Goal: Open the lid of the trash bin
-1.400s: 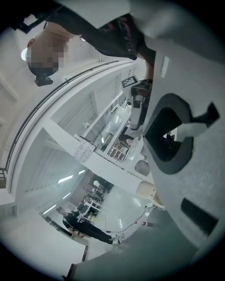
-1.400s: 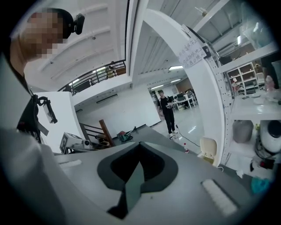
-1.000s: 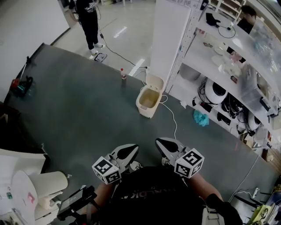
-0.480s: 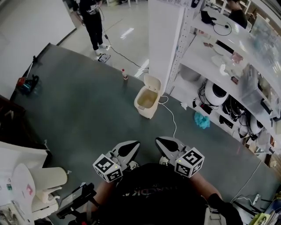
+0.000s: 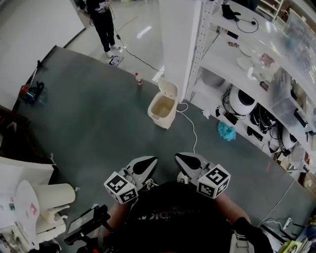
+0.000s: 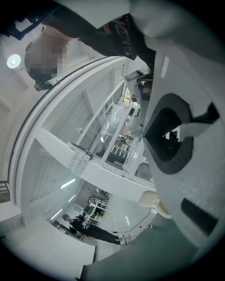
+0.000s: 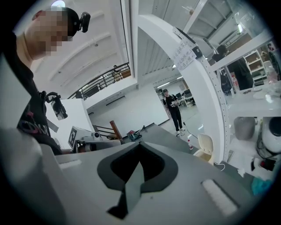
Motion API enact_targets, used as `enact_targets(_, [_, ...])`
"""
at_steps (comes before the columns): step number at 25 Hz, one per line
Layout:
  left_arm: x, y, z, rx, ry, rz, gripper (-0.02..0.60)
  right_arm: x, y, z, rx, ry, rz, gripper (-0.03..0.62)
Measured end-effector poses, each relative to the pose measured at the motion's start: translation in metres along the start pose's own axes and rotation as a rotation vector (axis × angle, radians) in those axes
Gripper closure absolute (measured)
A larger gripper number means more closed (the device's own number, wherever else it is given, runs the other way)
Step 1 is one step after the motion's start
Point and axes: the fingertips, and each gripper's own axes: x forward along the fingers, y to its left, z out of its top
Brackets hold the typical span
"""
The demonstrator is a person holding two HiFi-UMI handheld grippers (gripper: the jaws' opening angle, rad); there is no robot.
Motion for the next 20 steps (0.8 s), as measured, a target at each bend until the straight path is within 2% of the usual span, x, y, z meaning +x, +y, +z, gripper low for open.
enact_targets(20, [0.0094, 0.0013, -0.0032, -0.005, 0.018, 0.005, 0.581, 0.0022, -0.0102, -0.0019, 0.019, 0.011, 0.007, 0.588])
